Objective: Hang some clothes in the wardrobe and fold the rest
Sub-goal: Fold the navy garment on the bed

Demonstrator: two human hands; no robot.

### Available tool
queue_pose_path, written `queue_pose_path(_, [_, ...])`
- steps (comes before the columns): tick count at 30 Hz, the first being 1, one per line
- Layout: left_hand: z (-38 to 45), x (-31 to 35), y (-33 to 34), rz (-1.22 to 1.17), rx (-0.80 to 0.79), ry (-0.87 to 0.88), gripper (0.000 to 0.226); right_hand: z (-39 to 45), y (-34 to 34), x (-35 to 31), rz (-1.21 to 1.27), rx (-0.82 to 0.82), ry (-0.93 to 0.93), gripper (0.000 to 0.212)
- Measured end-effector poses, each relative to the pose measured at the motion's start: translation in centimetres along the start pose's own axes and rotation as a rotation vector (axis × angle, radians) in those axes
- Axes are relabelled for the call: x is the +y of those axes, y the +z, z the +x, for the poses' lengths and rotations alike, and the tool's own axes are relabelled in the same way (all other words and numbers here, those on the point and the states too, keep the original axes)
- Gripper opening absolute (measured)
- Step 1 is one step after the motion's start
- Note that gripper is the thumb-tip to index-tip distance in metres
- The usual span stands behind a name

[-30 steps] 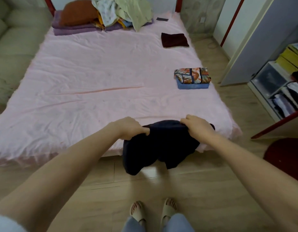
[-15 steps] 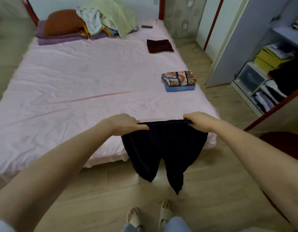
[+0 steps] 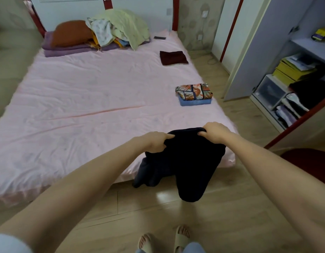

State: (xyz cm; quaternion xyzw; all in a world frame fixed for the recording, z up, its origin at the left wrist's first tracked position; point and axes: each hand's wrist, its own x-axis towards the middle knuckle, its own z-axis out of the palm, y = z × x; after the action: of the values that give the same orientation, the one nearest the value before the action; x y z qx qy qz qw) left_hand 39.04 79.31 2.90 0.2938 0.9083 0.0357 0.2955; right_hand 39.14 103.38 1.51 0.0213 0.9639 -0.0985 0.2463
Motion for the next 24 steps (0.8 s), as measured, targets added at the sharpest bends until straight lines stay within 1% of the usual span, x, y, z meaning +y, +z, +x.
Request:
queue_pose_path(3, [0.7, 0.7, 0.1, -0.467, 0.048, -0.109, 0.063, -0.7, 0.7, -2.5, 0.198, -0.041, 0.041, 0.034])
queue_pose_path(5, [1.1, 1.0, 0.3, -0.764, 0.055, -0.150, 0.060, -1.1, 1.7, -4.2, 0.452, -0.051, 0.071, 0.029])
queue_pose_path(7, [1.3, 1.2, 0.2, -0.914, 0.014, -0.146, 0.049, -1.5, 2.3, -5.7, 0.703, -0.084, 0.102, 0.028])
queue_pose_path(9, [1.3, 0.9, 0.3, -0.953, -0.024, -0.129, 0.042, -1.8, 2.4, -6.7, 0.836, -0.126, 0.121, 0.029])
queue_pose_path(13, [0.7, 0.3, 0.2, -0.998, -0.108, -0.120, 0.060, -2.2, 2.2, -7.6, 0.901, -0.186, 0.107, 0.032])
queue_pose_path(14, [0.4, 0.4, 0.0, -1.038, -0.116, -0.117, 0.060, -2.3, 2.1, -7.7, 0.916, -0.212, 0.093, 0.034])
queue_pose_path(16, [-0.1, 0.7, -0.1, -1.119, -0.126, -0.107, 0.044, -2.8, 2.0, -7.9, 1.007, -0.268, 0.074, 0.036])
queue_pose_path(17, [-0.2, 0.7, -0.1, -1.134, -0.128, -0.106, 0.040, -3.1, 1.8, -8.0, 1.077, -0.291, 0.069, 0.035])
queue_pose_path(19, [-0.5, 0.3, 0.0, -1.114, -0.102, -0.105, 0.047, -3.5, 1.4, -8.2, 1.212, -0.351, 0.061, 0.036])
queue_pose_path(22, [-1.2, -0.6, 0.0, -0.984, 0.032, -0.078, 0.074, -3.6, 0.9, -8.1, 1.334, -0.471, 0.062, 0.046])
queue_pose_path(23, [-1.5, -0.9, 0.0, -0.939, 0.068, -0.050, 0.079, -3.6, 0.6, -7.9, 1.344, -0.522, 0.058, 0.048])
queue_pose_path(24, [-1.8, -1.2, -0.1, -0.901, 0.093, -0.019, 0.076, -3.5, 0.4, -7.7, 1.321, -0.569, 0.049, 0.049])
